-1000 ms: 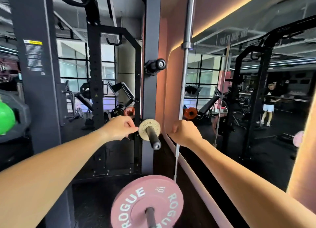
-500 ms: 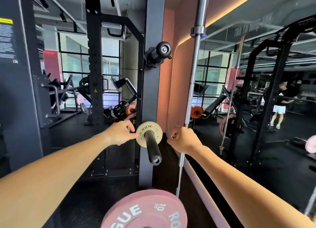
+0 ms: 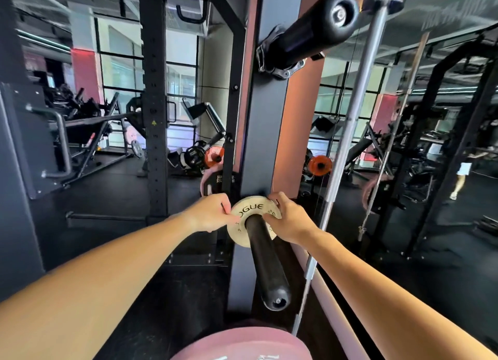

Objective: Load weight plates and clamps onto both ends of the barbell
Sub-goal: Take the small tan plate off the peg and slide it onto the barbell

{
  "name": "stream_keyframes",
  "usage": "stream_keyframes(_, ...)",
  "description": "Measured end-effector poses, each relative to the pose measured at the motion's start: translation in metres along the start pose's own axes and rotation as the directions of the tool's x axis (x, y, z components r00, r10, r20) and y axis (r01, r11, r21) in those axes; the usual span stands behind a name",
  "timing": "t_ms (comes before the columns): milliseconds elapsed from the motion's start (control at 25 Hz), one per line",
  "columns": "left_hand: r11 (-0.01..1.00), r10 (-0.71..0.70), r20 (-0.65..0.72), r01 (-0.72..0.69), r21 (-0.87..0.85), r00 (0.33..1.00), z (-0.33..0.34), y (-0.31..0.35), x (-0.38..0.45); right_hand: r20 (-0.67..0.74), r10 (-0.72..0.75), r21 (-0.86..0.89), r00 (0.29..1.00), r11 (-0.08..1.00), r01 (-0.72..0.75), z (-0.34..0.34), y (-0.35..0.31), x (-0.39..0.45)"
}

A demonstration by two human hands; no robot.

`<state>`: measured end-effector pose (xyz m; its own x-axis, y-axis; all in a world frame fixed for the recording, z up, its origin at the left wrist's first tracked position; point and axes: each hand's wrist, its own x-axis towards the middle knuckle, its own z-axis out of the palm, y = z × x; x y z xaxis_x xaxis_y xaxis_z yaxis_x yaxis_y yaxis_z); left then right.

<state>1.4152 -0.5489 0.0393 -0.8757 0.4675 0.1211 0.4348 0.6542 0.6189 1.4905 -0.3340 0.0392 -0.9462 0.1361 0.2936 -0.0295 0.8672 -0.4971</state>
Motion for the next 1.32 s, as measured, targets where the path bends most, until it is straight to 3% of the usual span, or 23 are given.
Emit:
stream_keyframes(80, 1.0, 0.017, -0.017, -0.016, 0.012, 1.0, 0.003, 0.0, 0.004, -0.007, 0.009, -0.027, 1.0, 1.0, -0.009, 0.0, 0.002, 0.001)
stream_keyframes(280, 0.992, 0.059, 0.1, -0.069, 0.104, 0.993, 0.007, 0.019, -0.018, 0.106, 0.032, -0.046, 0.994, 0.999, -0.027, -0.015, 0.007, -0.026)
stream_keyframes(400, 0.996, 0.035, 0.146, -0.046, 0.074, 0.989, 0.011, 0.036, -0.049, 0.145, 0.023, -0.058, 0.989, 0.998, -0.014, -0.024, 0.006, -0.056)
stream_keyframes(800, 0.988, 0.088, 0.154, -0.106, 0.111, 0.984, 0.023, 0.086, -0.193, 0.049, -0.099, -0.062, 0.994, 0.993, 0.102, -0.057, -0.023, -0.205)
stream_keyframes(1080, 0.986, 0.106, 0.06, -0.112, 0.121, 0.993, -0.026, 0.092, -0.259, -0.009, -0.182, -0.042, 0.983, 0.982, 0.182, -0.069, -0.082, -0.236)
stream_keyframes(1320, 0.988, -0.002, -0.098, 0.017, 0.151, 0.995, -0.115, 0.023, -0.355, 0.052, -0.324, 0.046, 0.945, 0.946, 0.322, -0.018, -0.204, -0.243)
